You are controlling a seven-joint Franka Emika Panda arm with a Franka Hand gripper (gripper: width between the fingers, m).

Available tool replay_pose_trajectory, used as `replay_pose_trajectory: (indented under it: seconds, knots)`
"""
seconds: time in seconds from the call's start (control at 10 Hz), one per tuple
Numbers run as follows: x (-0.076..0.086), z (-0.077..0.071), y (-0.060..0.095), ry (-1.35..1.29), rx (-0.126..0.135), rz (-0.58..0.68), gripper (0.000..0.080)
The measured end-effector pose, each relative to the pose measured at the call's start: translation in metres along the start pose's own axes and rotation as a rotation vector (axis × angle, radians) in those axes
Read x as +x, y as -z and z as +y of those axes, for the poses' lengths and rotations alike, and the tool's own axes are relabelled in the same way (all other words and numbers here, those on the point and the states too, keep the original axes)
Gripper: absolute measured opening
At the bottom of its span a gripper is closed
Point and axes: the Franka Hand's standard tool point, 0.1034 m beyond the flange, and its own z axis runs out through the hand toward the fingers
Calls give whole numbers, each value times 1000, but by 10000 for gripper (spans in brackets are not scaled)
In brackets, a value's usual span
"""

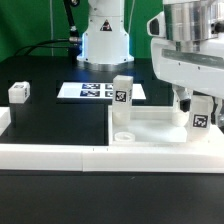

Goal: Assemble square table

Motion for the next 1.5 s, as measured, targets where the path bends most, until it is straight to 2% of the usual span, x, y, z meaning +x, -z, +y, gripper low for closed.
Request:
replay_pose_trajectory:
  seconds: [0.2,0.3,0.4,0.5,0.6,0.8,0.9,1.0,1.2,1.5]
  knots:
    - [1,1,0,231,-12,9,649]
    - [2,1,4,483,-46,35,649]
    - [4,-2,8,690,-69,45,649]
    - [0,1,3,838,-91,45,649]
    - [0,1,2,842,-90,42,649]
    - [1,1,3,796,-89,47,385]
    - [1,1,2,720,-85,48,385]
    - [0,0,2,634,-82,52,287]
    - [-1,0,3,459,-79,59,287]
    - [-3,-2,6,-46,-109,85,287]
